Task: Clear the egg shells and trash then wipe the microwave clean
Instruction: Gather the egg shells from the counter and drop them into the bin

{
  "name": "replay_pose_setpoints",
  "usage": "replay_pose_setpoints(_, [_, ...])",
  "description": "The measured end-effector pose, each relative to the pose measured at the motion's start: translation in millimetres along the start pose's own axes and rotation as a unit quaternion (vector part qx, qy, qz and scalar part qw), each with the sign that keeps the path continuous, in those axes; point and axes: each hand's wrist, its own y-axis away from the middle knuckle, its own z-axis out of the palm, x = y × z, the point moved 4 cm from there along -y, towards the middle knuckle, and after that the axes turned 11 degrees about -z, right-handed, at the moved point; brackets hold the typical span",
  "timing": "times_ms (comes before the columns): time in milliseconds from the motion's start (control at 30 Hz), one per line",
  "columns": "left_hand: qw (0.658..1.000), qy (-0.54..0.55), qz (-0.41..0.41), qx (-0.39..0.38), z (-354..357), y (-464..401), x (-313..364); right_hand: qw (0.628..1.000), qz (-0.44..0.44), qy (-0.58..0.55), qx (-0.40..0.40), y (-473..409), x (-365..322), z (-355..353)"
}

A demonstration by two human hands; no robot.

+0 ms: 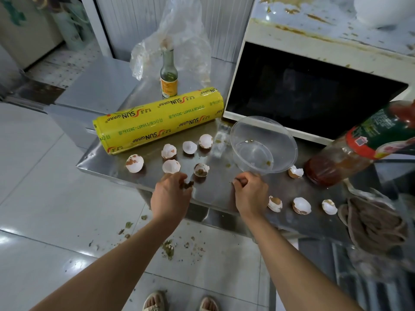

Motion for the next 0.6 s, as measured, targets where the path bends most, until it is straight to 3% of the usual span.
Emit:
replay_pose_setpoints(367, [1.000,-0.008,0.019,0.004,6.5,-1.6,4.4,0.999,0.048,-0.019,-0.018,-0.5,2.8,4.8])
replay_pose_setpoints(600, [1.000,0.007,0.027,0.008,-1.5,0.4,6.5,0.989,-0.026,-0.139,-0.028,-12.0,-45.9,9.0])
